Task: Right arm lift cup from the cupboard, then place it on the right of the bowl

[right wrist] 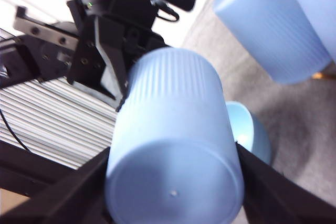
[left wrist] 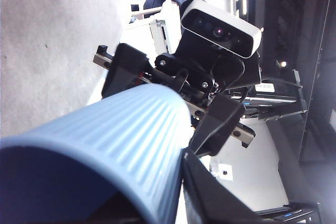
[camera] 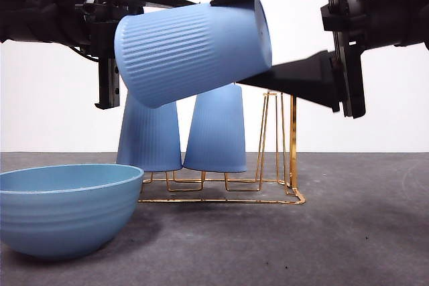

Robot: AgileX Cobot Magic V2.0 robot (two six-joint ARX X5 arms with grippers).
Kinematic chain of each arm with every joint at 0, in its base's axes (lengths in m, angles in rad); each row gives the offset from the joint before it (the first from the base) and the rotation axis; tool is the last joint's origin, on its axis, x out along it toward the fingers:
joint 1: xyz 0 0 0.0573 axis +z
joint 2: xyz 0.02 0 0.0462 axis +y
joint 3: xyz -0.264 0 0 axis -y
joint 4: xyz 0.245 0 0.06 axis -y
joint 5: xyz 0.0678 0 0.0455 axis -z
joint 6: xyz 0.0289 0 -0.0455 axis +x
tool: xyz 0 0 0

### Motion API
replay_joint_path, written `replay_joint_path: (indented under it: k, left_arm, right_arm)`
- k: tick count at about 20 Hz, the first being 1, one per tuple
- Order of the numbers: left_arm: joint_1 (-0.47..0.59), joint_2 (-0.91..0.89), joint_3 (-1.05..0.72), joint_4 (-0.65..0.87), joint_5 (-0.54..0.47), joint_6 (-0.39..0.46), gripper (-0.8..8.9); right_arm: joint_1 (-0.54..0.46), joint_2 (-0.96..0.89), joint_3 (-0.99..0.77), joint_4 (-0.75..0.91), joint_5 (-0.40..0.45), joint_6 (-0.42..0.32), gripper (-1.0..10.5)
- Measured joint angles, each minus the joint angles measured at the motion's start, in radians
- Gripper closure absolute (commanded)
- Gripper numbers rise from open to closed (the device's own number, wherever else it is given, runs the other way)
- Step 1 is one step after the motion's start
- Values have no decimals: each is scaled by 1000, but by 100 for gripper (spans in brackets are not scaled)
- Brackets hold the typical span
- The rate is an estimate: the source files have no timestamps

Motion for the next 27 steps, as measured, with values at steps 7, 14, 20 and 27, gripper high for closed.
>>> replay_joint_path:
  k: [7,14,20,27]
  left_arm:
    - [-4,0,0,-12,-37,-42,808]
    - [-18,0,33,-15,-89,-82,806]
    - [-66,-1,87,-98,-202,-94,805]
    - [-173,0,261,-475,-466,89,805]
  right_arm:
    - [-49,8,0,-50,-73,-27,276]
    - [-198,-132,0,-280,-118,-45,275]
    - [-286,-380,43,-652,-52,-101,276]
    - [-286,-612,295,-1334,220,-375,277]
